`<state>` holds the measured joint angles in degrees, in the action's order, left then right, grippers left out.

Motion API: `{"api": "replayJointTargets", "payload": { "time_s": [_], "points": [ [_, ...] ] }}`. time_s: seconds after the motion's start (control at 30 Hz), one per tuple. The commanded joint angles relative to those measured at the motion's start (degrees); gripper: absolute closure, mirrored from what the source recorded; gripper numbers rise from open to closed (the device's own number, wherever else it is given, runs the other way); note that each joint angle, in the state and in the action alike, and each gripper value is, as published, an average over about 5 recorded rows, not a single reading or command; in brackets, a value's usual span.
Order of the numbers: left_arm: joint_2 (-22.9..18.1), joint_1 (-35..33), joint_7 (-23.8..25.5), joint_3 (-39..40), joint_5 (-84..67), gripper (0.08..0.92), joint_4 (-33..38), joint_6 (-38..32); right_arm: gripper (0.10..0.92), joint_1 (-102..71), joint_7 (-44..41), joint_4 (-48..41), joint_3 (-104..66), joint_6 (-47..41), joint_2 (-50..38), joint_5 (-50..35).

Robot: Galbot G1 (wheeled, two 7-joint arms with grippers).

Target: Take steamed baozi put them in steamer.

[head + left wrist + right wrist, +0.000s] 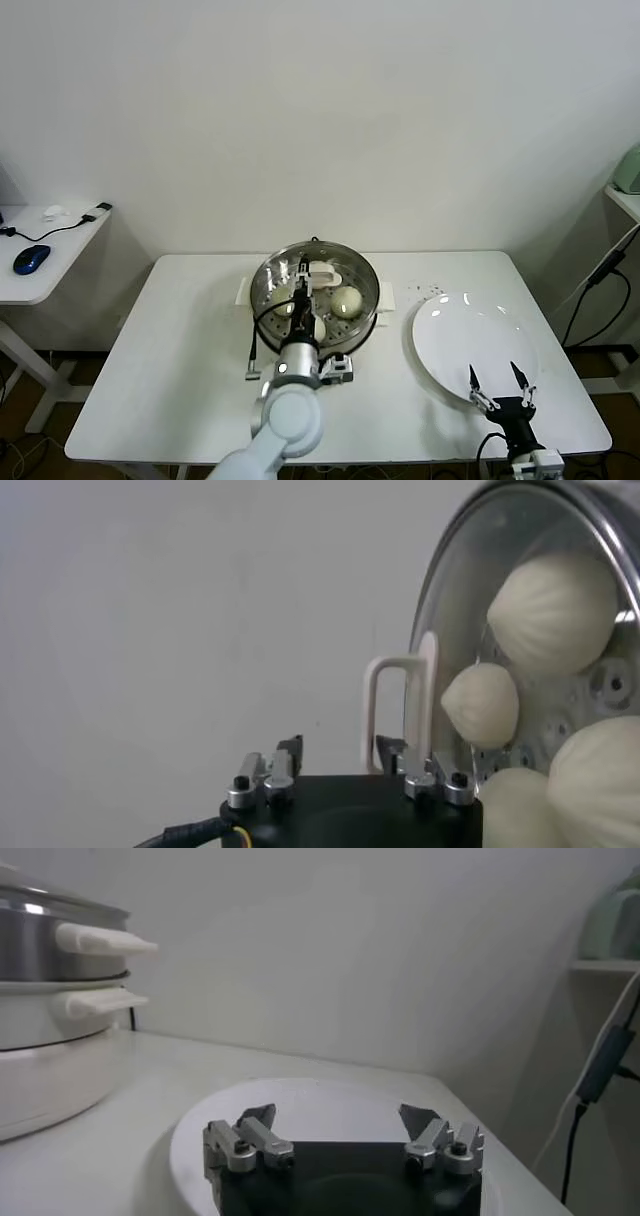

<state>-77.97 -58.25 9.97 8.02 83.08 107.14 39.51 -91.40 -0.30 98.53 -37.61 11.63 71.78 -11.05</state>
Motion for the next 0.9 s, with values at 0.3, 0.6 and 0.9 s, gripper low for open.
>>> {"api": "replayJointTargets", "payload": {
  "time_s": [0.3, 0.6, 0.9],
  "points": [
    [7.29, -13.78, -16.94, -18.85, -49.24, 0.216, 17.81, -25.48, 0.202, 0.03, 1.33, 2.01, 0.53, 2.07, -0.74, -1.32],
    [10.46, -25.30, -18.23, -44.55, -97.95, 0.177, 14.10, -40.18, 0.202, 0.19, 1.10, 2.49, 1.08, 3.58, -0.56, -2.04],
    [10.13, -26.65, -18.20, -42.04, -107.46, 0.177, -4.66, -44.56, 0.202, 1.57, 2.06, 0.33, 2.51, 3.46, -0.52, -3.75]
  ]
}}
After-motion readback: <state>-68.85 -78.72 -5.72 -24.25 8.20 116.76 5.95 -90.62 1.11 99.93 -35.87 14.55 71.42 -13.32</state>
